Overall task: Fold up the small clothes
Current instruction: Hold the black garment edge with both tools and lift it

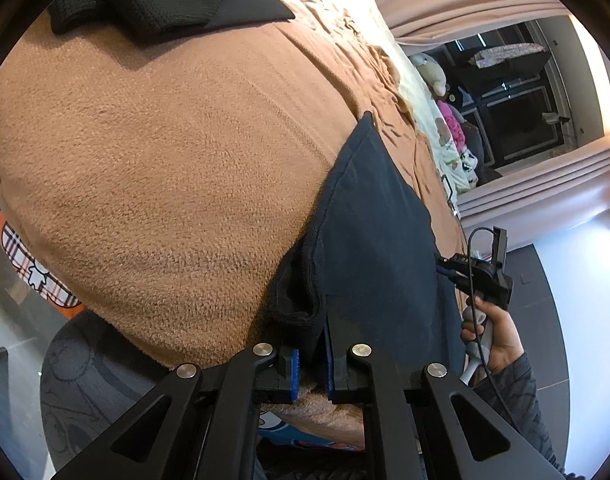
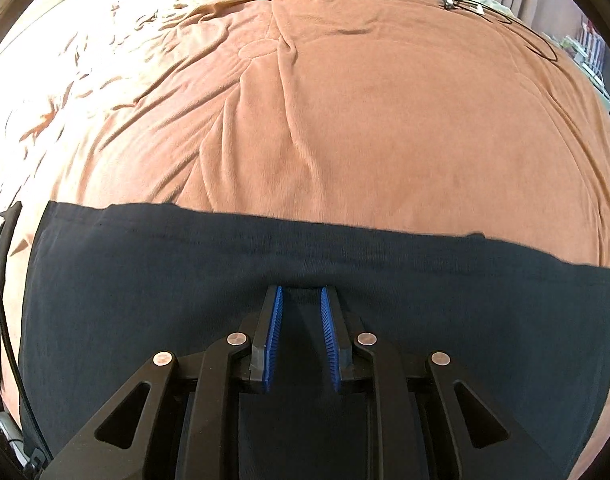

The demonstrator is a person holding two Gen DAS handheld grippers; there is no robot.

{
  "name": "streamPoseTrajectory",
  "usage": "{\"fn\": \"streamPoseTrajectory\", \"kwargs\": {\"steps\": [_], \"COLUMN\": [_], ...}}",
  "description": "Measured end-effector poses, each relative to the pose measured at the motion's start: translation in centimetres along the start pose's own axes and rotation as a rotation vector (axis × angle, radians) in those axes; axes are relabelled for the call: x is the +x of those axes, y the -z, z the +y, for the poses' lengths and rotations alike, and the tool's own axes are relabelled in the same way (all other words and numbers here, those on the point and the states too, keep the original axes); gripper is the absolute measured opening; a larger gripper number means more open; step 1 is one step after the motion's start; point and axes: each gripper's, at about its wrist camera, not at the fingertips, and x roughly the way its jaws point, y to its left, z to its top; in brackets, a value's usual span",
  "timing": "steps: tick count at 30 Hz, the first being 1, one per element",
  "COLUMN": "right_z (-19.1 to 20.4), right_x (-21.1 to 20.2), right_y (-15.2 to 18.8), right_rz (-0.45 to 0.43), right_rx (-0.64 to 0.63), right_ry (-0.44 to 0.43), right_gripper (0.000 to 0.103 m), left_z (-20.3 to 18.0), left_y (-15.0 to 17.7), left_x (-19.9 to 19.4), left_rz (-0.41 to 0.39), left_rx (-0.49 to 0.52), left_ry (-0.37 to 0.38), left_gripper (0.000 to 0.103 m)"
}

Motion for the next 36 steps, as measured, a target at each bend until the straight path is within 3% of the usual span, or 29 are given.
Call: {"fn": "streamPoseTrajectory", "kwargs": {"steps": [11, 36], "right_z": [0.1, 0.9], "right_x": [-1.4, -8.6], "right_y": [-0.1, 14.1], "right_rz": [0.023, 0.107], "right_rx": [0.023, -0.042], "right_ry": [-0.019, -0.24], "right_gripper": [0.017, 0.017], "left_z": [-0.3, -0.8], "left_y": [0.2, 0.0], "left_x": [-0.1, -0.1], "left_rz": [-0.003, -0.008], "left_rx": [0.0, -0.002], "left_ry": [-0.021, -0.053], "left_gripper": [0.01, 0.007]}}
